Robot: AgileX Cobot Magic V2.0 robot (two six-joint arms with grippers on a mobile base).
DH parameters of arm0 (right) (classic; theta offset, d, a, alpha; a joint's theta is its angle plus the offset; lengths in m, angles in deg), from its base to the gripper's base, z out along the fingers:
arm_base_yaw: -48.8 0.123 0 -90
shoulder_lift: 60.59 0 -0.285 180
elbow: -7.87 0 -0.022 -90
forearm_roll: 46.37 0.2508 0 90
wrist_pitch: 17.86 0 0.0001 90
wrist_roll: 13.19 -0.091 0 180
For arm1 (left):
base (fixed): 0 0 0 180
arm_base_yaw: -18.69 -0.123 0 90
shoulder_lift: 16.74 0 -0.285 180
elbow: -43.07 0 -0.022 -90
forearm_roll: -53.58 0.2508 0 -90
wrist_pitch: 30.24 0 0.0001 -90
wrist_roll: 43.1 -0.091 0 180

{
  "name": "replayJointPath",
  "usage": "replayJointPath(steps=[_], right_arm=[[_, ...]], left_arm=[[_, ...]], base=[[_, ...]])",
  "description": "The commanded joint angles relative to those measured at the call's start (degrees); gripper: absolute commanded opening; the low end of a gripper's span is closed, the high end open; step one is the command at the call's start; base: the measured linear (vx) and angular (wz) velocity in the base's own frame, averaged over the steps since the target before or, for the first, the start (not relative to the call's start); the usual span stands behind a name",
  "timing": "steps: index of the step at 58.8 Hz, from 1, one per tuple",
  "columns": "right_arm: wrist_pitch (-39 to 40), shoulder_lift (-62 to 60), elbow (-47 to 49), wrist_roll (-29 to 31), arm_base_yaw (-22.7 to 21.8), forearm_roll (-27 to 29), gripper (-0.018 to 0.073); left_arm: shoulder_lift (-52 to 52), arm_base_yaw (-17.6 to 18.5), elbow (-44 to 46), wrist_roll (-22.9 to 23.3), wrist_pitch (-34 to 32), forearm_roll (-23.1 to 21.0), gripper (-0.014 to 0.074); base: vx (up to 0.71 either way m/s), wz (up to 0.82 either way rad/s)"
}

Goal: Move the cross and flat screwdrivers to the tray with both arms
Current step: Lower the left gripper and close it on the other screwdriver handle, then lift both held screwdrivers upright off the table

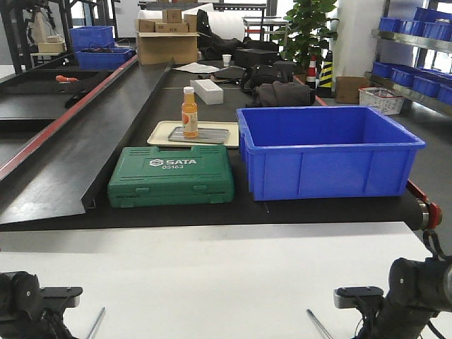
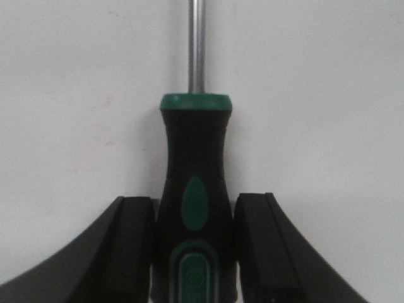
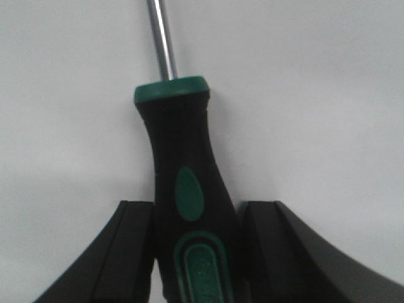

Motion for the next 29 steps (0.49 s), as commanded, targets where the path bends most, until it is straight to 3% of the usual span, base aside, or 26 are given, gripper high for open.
replayJointPath(steps=[1, 29], right_arm=[[0.15, -6.31, 0.83, 0.58, -0.02, 1.9, -0.0008], [5.74, -33.23, 0.6, 2.33, -0.02, 5.03, -0.0008]], left_arm=[[-7.85, 0.33, 1.24, -0.16, -2.22, -0.98, 0.0], [-34.24, 0.33, 1.24, -0.37, -3.83, -0.98, 0.0]], base=[[0.0, 0.0], [0.0, 0.0]])
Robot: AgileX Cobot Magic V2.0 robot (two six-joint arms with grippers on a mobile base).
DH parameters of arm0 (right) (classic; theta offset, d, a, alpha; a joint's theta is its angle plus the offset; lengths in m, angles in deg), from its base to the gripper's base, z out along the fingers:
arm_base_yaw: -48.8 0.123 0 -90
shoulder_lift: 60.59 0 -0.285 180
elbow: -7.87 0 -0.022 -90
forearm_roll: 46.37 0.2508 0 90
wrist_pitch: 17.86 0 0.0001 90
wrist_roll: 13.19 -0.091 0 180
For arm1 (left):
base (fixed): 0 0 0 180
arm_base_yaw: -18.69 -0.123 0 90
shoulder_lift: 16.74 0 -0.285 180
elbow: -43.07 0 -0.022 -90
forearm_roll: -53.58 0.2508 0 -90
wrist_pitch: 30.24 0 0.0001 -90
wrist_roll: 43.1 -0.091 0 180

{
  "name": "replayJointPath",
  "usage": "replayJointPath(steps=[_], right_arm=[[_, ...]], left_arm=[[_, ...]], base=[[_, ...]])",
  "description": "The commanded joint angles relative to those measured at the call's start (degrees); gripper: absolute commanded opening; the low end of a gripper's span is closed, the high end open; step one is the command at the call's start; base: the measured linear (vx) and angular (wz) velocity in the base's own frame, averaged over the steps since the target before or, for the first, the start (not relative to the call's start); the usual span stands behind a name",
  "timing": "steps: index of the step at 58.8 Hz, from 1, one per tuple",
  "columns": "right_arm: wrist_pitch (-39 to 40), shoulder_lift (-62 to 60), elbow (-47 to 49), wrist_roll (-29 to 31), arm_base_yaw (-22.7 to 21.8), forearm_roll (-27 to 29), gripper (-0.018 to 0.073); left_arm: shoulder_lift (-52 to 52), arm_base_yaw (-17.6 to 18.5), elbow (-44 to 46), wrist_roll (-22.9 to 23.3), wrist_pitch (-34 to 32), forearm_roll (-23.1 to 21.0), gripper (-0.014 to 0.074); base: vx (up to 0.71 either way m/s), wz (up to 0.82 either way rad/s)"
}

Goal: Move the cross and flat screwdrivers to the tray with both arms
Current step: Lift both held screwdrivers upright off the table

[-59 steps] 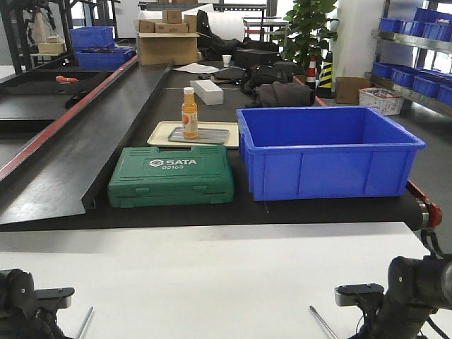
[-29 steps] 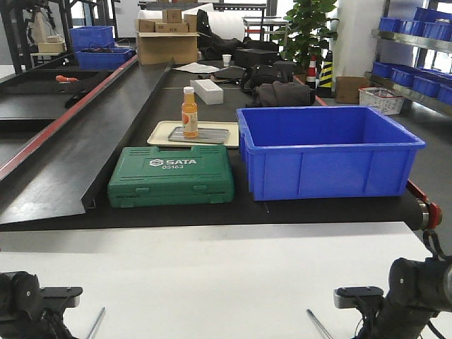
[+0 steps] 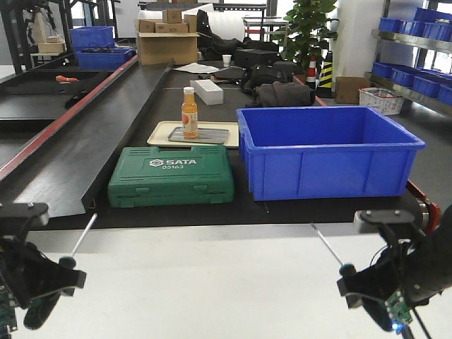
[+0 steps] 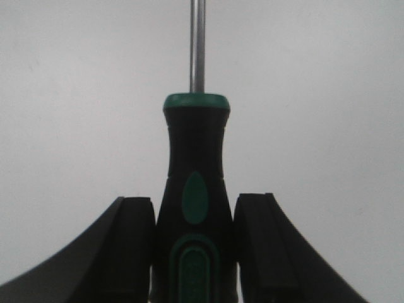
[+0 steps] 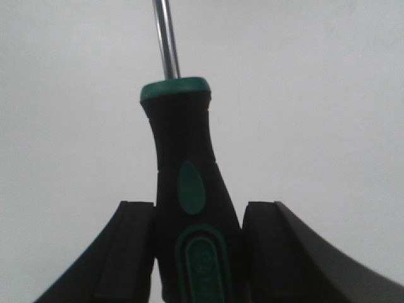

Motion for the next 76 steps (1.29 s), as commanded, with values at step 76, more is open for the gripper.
replayJointPath(steps=[76], right_arm=[[26.16, -55.28, -14.0, 8.97, -0.08, 6.29, -0.0008]], left_arm=[[-48.45, 0.16, -0.94, -3.34, -6.68, -0.46, 0.0001]], base=[[0.0, 0.0]])
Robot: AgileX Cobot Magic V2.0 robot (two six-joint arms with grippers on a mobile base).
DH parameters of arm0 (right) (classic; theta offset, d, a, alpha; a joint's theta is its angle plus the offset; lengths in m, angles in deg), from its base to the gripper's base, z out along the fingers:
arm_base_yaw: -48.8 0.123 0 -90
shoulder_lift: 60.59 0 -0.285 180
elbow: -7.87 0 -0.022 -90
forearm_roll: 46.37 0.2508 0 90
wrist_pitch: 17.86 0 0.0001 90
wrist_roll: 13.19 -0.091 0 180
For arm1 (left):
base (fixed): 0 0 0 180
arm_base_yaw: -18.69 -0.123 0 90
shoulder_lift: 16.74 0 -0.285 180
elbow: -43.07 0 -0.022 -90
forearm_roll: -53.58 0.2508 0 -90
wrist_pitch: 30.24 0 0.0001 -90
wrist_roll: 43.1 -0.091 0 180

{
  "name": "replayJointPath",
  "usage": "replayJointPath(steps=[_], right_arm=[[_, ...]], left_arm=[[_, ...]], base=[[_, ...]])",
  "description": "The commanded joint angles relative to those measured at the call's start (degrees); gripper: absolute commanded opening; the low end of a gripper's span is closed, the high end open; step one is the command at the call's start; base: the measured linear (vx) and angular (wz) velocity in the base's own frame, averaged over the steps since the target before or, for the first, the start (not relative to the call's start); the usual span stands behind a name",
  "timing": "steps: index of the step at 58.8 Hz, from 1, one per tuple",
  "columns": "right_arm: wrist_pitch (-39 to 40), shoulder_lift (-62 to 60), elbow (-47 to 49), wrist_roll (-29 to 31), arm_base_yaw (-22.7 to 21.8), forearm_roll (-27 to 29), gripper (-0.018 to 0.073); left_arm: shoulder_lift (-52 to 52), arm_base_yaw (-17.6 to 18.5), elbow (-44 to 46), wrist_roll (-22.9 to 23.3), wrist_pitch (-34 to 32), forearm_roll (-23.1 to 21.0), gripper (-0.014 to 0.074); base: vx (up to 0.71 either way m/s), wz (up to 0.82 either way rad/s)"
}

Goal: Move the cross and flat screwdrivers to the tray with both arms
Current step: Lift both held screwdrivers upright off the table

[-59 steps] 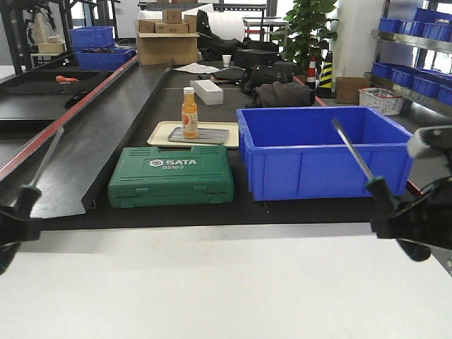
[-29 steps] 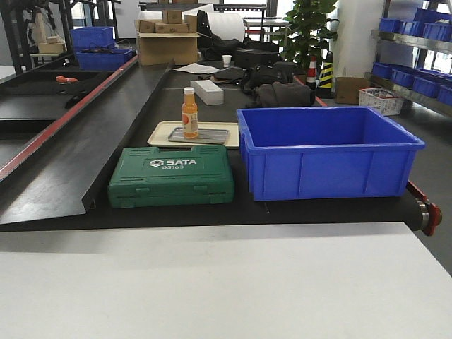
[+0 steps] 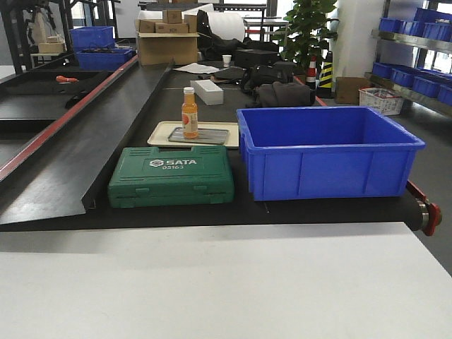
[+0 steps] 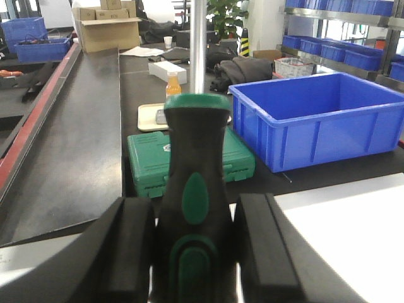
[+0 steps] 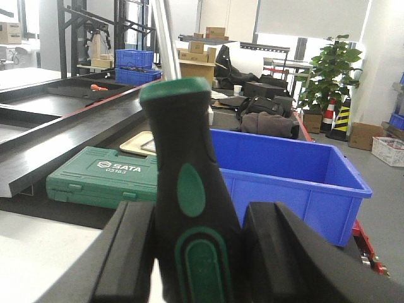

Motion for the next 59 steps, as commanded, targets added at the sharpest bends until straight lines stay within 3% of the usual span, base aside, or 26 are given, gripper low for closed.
replayJointPath(steps=[1, 16, 59], right_arm=[[7.12, 0.19, 1.62, 0.11, -0.08, 1.83, -0.0008], [8.45, 0.24, 1.62, 0.17, -0.08, 4.21, -0.0008], [10.02, 0.24, 1.62, 0.17, -0.13, 4.55, -0.0008]], left_arm=[[-2.07, 0.16, -0.51, 0.09, -6.29, -0.88, 0.0001], [-5.54, 0.16, -5.05, 0.03, -11.49, -1.06, 0.0001], [-5.42, 0.16, -5.05, 0.03, -11.11, -1.26, 0.0003]], base=[[0.0, 0.0], [0.0, 0.0], [0.0, 0.0]])
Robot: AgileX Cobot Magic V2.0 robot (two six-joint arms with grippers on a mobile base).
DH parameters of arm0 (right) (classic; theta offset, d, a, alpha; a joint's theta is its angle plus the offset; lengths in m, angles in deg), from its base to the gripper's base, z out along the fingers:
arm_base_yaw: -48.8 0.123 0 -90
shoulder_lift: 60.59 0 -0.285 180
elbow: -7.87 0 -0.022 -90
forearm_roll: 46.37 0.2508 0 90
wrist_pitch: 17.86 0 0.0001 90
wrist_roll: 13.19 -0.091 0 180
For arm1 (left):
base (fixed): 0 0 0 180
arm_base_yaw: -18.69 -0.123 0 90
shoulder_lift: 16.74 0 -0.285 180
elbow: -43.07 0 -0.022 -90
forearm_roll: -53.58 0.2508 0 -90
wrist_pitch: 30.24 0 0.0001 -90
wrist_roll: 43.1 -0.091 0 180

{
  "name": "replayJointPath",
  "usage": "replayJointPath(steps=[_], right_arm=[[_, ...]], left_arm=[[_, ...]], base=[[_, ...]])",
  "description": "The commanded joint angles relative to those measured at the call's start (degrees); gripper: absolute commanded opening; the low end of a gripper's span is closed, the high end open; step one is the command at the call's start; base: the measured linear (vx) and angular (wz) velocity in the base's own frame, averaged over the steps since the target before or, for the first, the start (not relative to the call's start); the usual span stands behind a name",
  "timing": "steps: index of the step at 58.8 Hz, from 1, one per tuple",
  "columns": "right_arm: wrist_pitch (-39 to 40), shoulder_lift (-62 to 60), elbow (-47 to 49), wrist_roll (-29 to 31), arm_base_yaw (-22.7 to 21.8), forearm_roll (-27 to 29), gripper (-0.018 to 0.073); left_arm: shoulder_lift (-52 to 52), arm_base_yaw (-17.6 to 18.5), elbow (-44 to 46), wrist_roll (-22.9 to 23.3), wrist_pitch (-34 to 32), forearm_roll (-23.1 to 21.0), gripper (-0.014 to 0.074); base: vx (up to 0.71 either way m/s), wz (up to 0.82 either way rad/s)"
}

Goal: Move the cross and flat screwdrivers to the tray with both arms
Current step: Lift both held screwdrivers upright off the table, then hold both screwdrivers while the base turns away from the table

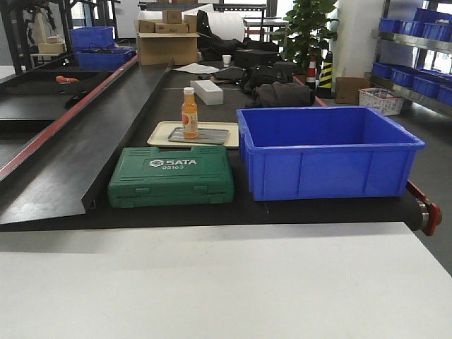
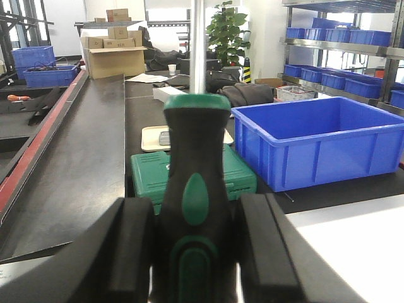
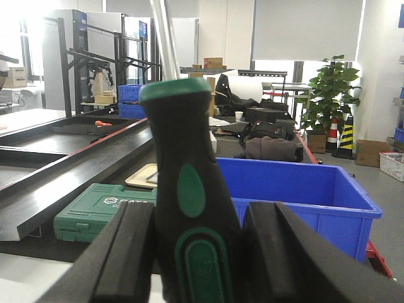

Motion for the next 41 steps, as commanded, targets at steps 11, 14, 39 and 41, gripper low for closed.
replayJointPath(steps=[11, 14, 39, 41], right_arm=[[5.62, 0.24, 1.68, 0.17, -0.13, 0.54, -0.0008], [5.62, 0.24, 1.68, 0.17, -0.13, 0.54, -0.0008], [5.62, 0.24, 1.68, 0.17, -0.13, 0.54, -0.0008], [5.62, 0.24, 1.68, 0.17, -0.13, 0.54, -0.0008]], left_arm=[[0.16, 0.16, 1.41, 0.14, -5.98, -0.93, 0.0003], [0.16, 0.16, 1.41, 0.14, -5.98, -0.93, 0.0003], [0.16, 0.16, 1.41, 0.14, -5.98, -0.93, 0.0003], [0.16, 0.16, 1.41, 0.14, -5.98, -0.93, 0.0003]], base=[[0.0, 0.0], [0.0, 0.0], [0.0, 0.0], [-0.03, -0.02]])
